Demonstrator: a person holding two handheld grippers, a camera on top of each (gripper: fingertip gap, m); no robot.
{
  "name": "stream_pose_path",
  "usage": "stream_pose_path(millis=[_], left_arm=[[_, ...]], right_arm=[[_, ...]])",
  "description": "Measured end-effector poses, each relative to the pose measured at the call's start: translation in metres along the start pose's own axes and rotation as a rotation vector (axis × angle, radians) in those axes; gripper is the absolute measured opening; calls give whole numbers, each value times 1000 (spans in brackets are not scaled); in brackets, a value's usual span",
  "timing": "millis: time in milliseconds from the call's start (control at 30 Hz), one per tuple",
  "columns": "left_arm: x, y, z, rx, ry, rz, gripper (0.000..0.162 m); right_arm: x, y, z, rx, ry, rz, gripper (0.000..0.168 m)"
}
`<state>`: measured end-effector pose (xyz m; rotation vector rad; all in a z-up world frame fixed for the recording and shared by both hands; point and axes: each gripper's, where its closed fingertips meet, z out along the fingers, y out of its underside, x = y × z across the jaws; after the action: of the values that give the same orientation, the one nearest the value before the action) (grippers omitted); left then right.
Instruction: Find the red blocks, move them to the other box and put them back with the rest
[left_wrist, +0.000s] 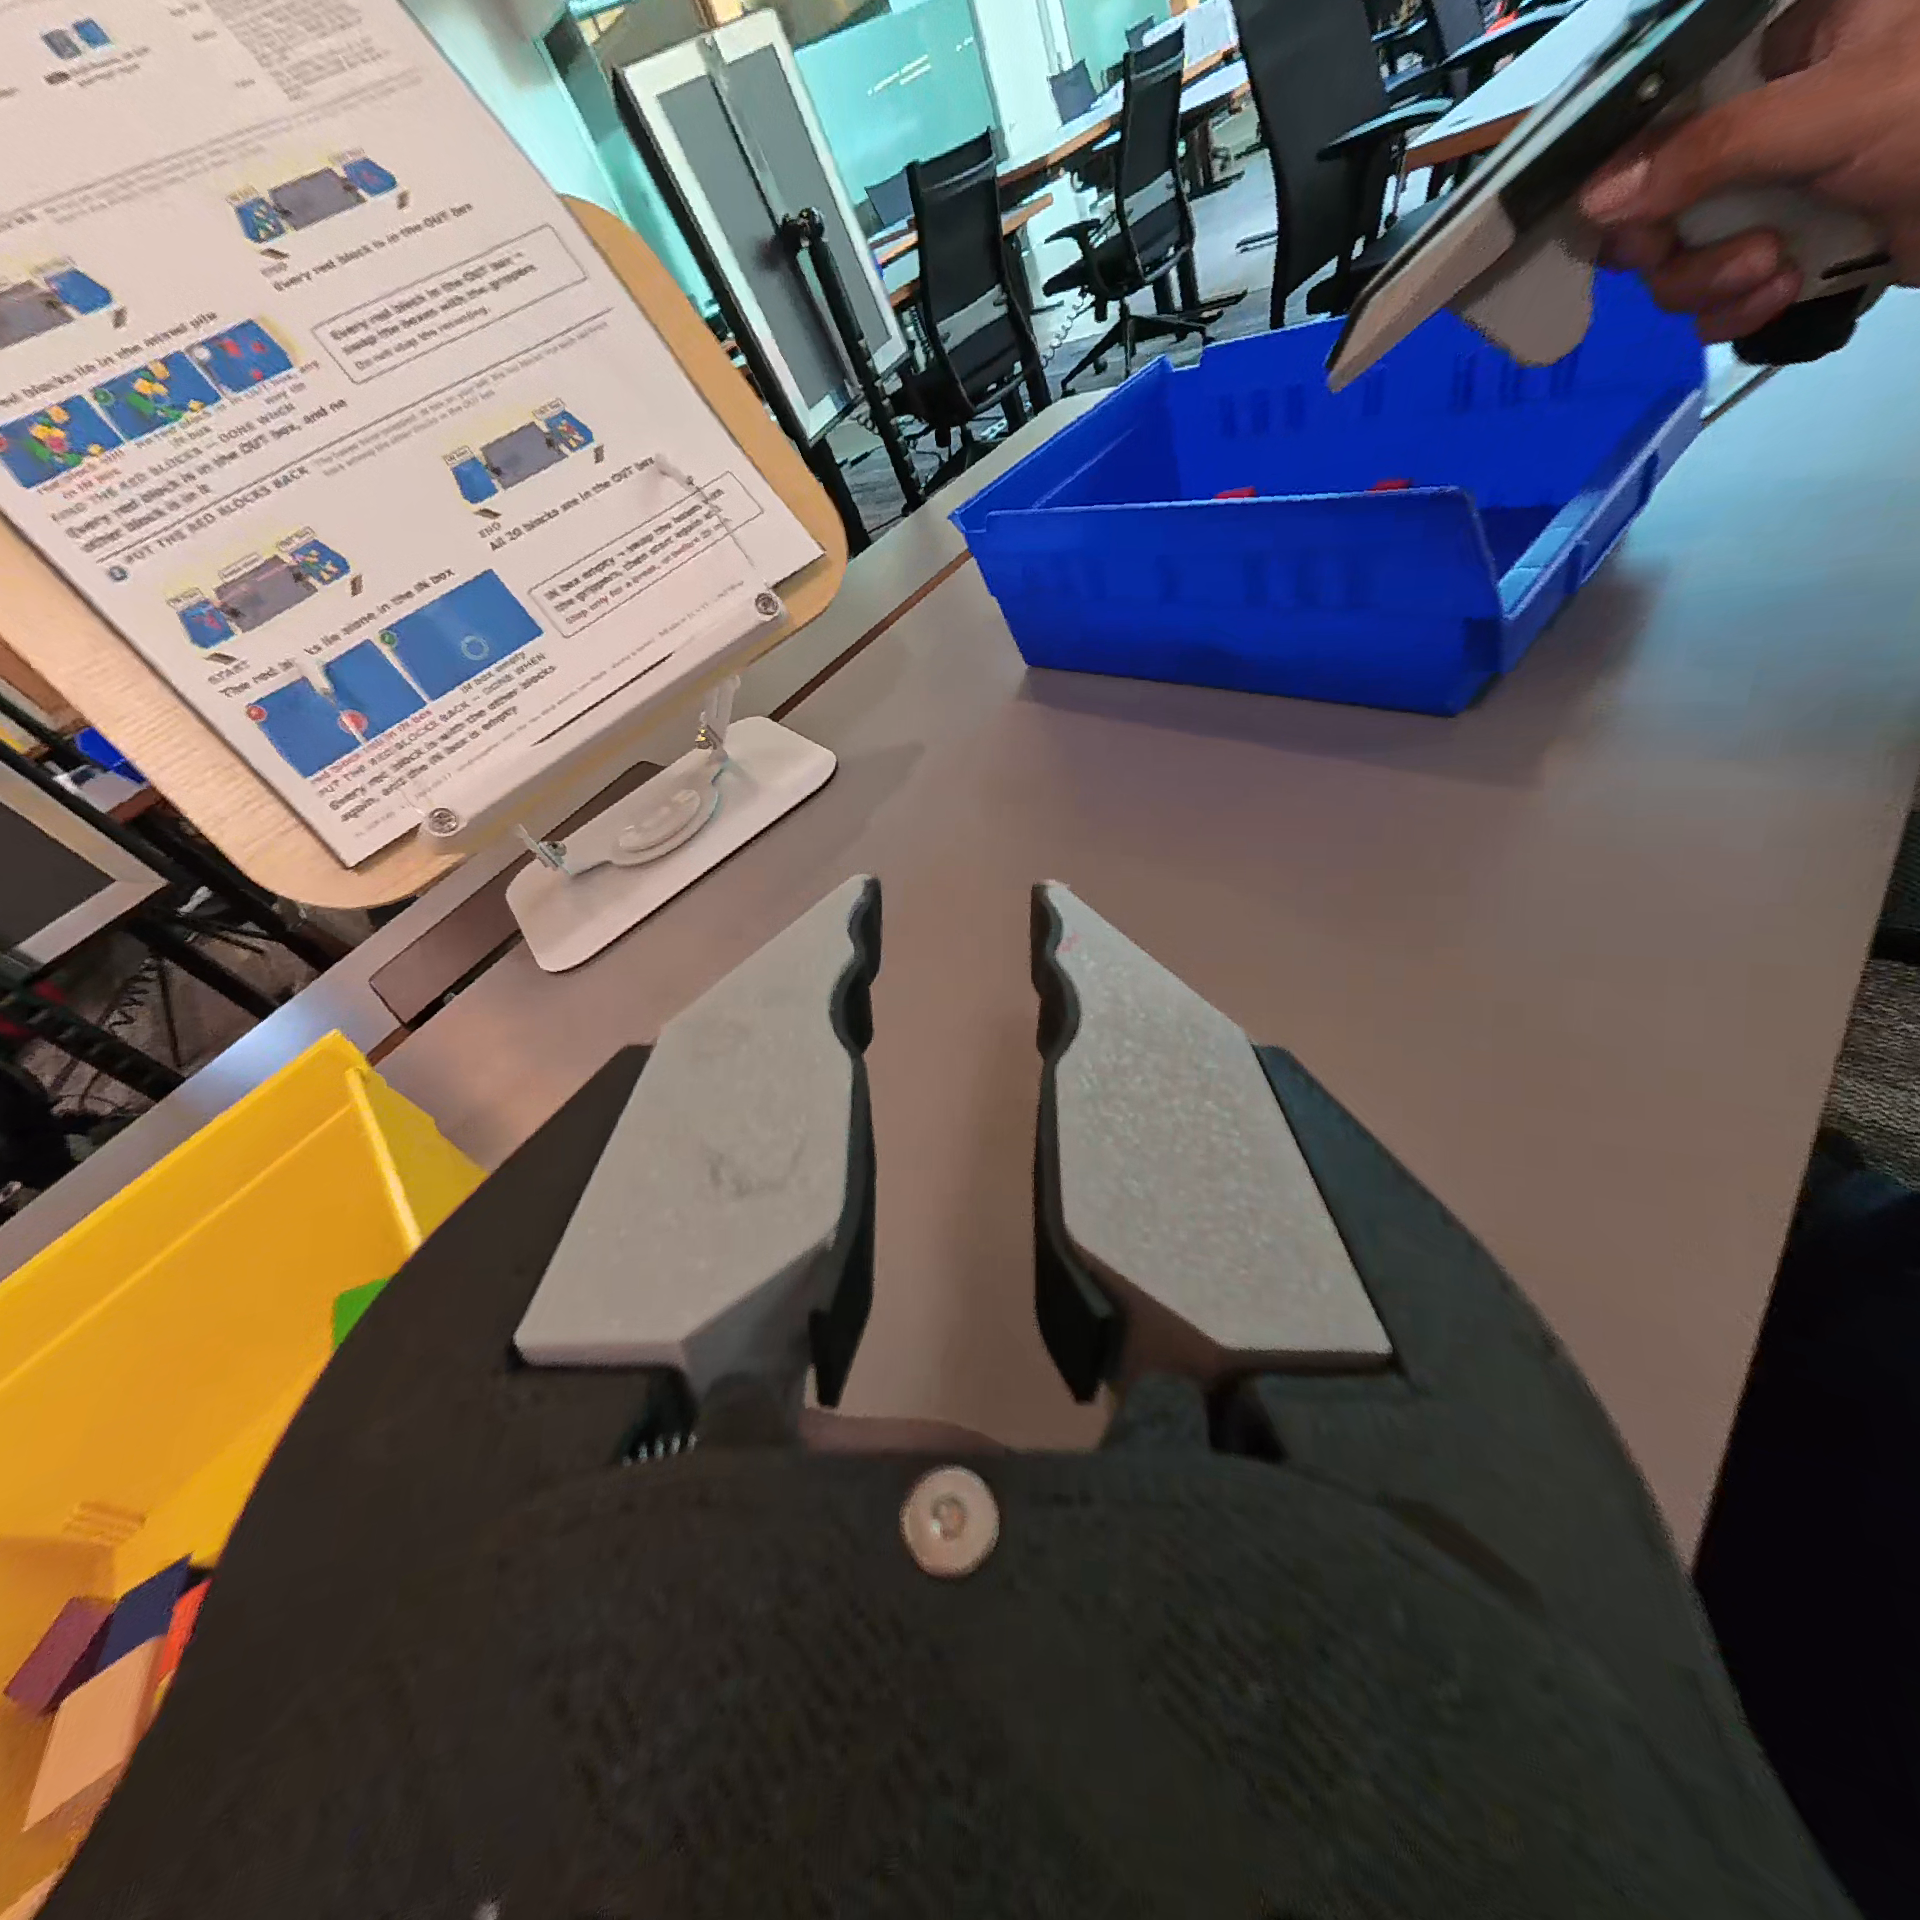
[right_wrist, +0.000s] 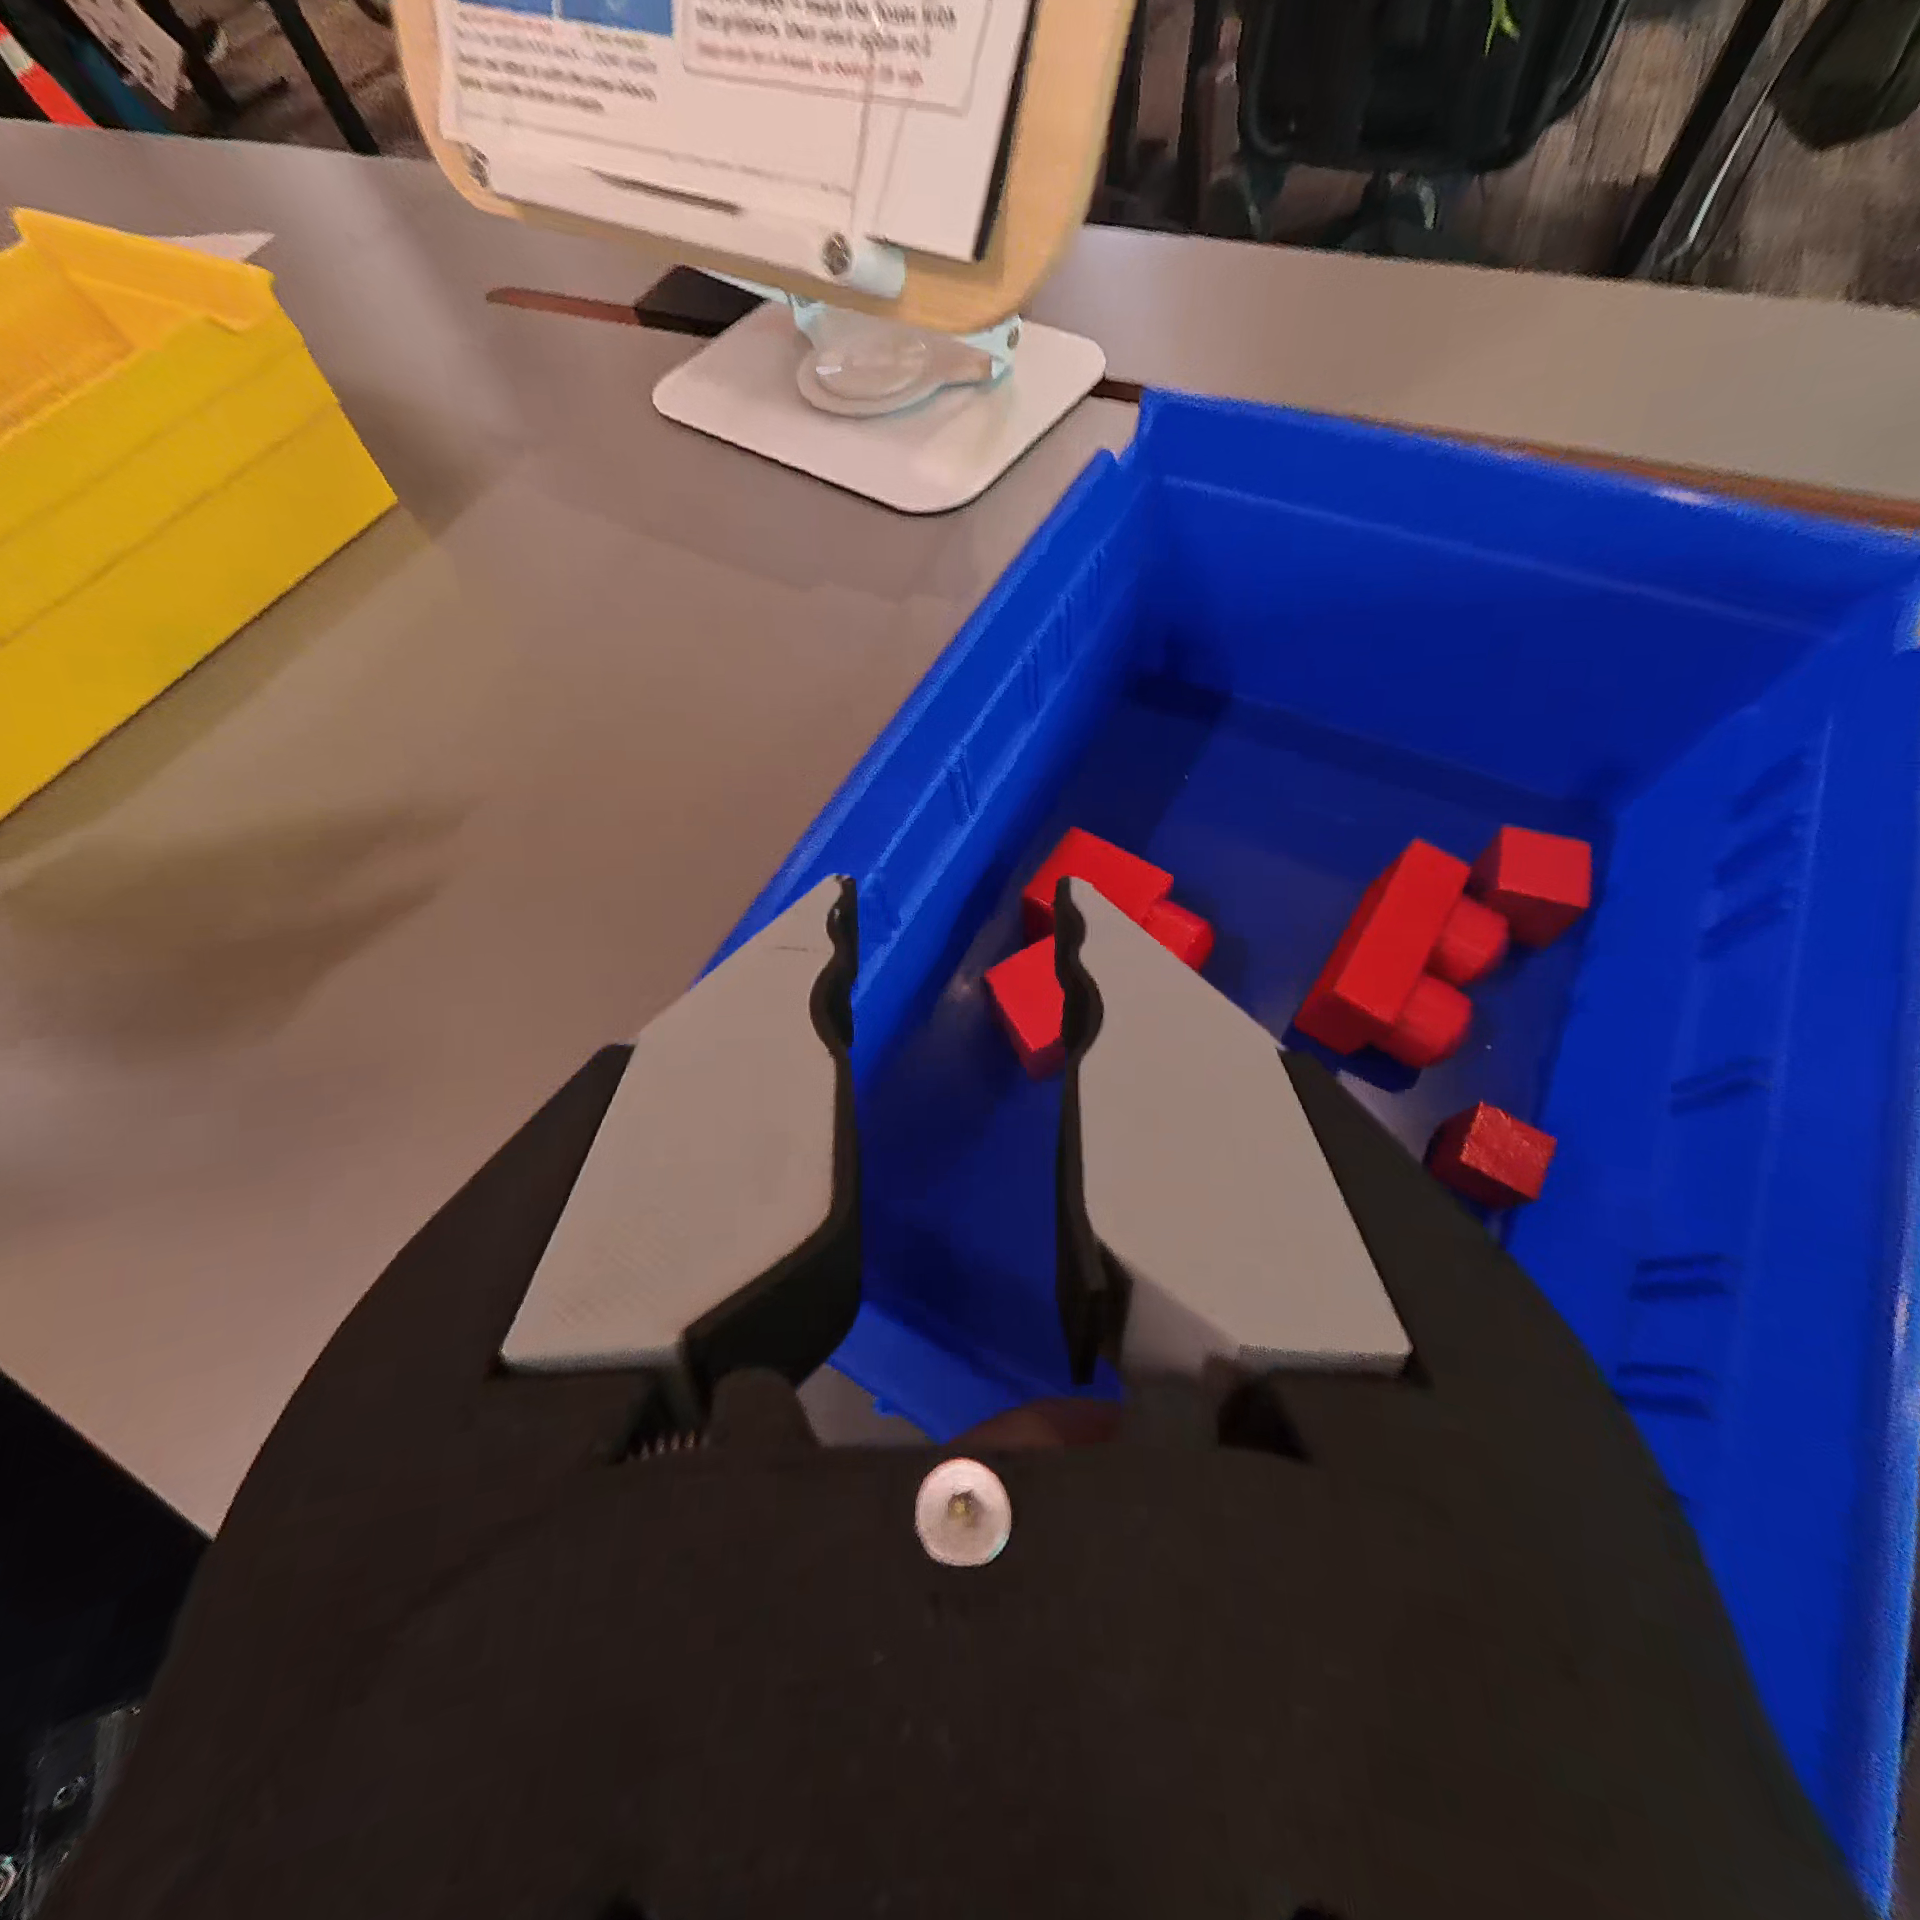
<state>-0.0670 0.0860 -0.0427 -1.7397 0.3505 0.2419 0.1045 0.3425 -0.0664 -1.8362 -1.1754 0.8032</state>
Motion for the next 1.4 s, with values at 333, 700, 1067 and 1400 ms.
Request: stream_pose_path(millis=[333, 700, 1067, 1400], left_arm=[[-5, -10, -10, 20, -30, -21, 29], [-23, 8, -16, -42, -41, -61, 31], [-33, 25, 5, -63, -13, -101, 31], [-21, 46, -1, -134, -31, -153, 35]], right_arm=[[-33, -34, -11, 153, -43, -52, 43], [-48, -25, 7, 88, -37, -109, 58], [-50, -29, 6, 137, 12, -132, 58], [-55, -39, 15, 186, -13, -138, 65]])
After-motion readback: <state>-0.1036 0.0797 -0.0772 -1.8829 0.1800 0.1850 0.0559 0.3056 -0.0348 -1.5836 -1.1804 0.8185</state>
